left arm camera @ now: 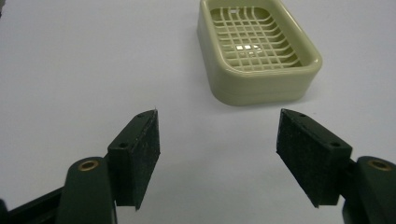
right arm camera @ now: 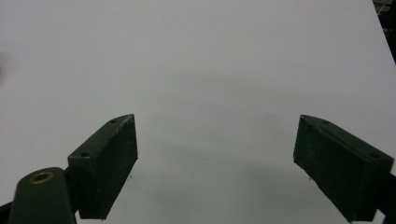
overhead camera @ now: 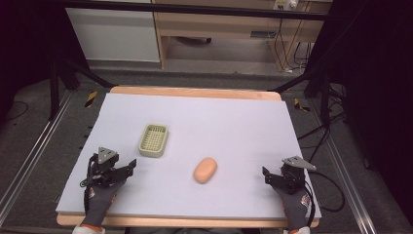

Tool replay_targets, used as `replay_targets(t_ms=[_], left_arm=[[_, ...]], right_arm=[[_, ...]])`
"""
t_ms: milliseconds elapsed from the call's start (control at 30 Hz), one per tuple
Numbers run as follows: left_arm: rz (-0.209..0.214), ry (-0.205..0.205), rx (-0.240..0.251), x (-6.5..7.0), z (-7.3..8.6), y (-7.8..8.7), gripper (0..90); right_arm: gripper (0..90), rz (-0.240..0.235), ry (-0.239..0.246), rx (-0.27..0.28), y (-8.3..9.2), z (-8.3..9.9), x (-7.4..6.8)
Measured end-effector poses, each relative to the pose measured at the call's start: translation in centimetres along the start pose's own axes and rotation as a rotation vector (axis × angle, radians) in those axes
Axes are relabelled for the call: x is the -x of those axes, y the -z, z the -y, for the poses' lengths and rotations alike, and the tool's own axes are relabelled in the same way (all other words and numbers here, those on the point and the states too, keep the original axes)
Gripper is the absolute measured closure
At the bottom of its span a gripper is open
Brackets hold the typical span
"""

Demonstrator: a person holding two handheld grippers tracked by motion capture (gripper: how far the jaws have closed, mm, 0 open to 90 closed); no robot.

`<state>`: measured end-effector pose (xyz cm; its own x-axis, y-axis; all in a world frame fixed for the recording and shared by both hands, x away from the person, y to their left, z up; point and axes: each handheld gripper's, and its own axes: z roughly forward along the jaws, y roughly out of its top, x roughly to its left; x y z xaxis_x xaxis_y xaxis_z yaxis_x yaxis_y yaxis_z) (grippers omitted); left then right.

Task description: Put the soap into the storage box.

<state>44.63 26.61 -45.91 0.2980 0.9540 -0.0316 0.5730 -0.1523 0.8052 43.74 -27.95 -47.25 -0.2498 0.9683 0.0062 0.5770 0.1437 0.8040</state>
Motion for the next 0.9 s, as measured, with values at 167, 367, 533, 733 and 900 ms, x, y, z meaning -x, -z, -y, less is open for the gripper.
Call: replay_targets(t_ms=[167, 367, 533, 733, 900], left_arm=[[0.019, -0.012, 0.015, 1.0, -0.2, 0.3, 29.0], [0.044, -0.028, 0.017, 2.0, -0.4, 0.5, 28.2], [0.055, -0.044, 0.019, 2.7, -0.5, 0.5, 28.0], [0.072, -0.047, 0.028, 3.5, -0.9, 0.6, 27.3], [0.084, -0.050, 0.035, 4.3, -1.0, 0.6, 26.1]], right_arm=[[12.5, 0.009, 0.004, -0.002, 0.0, 0.0, 0.0], [12.3, 0.011, 0.004, 0.002, 0.1, 0.0, -0.1], [11.6, 0.021, 0.007, 0.006, 0.1, 0.0, -0.1], [11.4, 0.026, 0.009, 0.011, 0.1, 0.0, -0.1], [11.3, 0.025, 0.011, 0.010, 0.1, 0.0, -0.2]])
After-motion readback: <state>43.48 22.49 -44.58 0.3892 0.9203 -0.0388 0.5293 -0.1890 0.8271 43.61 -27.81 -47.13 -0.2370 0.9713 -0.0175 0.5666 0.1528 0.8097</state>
